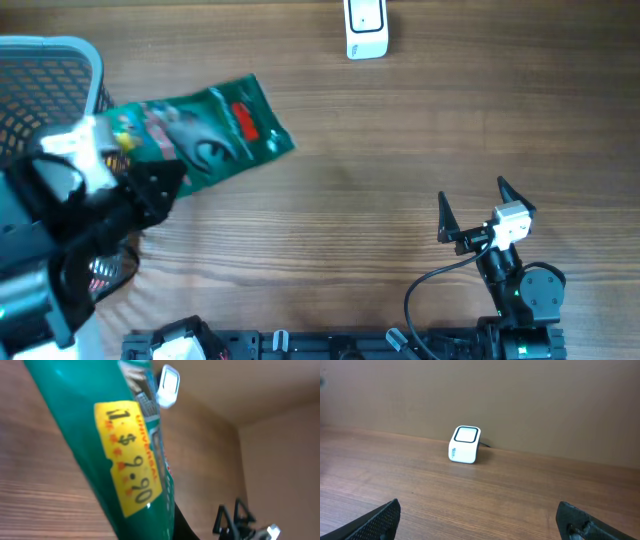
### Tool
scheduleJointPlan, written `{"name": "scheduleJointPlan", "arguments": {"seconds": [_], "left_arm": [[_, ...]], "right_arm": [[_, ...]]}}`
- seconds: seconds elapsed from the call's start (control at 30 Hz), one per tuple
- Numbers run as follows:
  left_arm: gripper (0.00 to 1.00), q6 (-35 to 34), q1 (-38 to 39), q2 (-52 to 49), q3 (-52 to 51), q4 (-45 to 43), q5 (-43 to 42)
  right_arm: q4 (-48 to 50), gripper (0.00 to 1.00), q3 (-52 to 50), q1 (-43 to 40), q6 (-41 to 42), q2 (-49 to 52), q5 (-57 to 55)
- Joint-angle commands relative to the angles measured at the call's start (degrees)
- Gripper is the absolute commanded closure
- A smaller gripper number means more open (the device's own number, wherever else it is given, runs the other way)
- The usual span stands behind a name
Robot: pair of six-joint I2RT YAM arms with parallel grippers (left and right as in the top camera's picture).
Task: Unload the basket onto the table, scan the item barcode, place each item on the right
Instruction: 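Lift the glove pack out and place it flat on the table center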
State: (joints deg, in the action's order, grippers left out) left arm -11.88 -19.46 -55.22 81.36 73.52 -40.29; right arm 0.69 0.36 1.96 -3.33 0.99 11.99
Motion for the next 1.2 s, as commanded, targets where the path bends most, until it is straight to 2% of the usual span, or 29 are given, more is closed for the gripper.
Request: {"name": "scheduleJointPlan", "arguments": {"seconds": [0.0, 0.17, 0.43, 0.8, 1.17], "left_arm": [[0.96, 2.5, 7.4, -2.0, -6.8, -3.3, 1.9], [0.96, 2.5, 15.3, -7.8, -15.3, -8.9, 2.8], [0.96, 2.5, 22.5, -16.7, -16.6, -9.5, 13.0], [0.96, 2.5, 34.8, -28.2, -16.6, -13.8, 14.9], [0.96, 2.7, 42.2, -37.4, -16.7, -18.6, 14.9]], "right_arm": [[0.3, 0.0, -0.1, 0.2, -0.8, -0.5, 0.9], [0.3, 0.0, -0.1, 0.2, -0.8, -0.5, 0.9], [0.3, 0.0, -0.1, 0.2, -0.8, -0.5, 0.9], [0.3, 0.0, -0.1, 0.2, -0.8, -0.5, 0.9], [0.3, 0.0, -0.1, 0.2, -0.8, -0.5, 0.9]]}}
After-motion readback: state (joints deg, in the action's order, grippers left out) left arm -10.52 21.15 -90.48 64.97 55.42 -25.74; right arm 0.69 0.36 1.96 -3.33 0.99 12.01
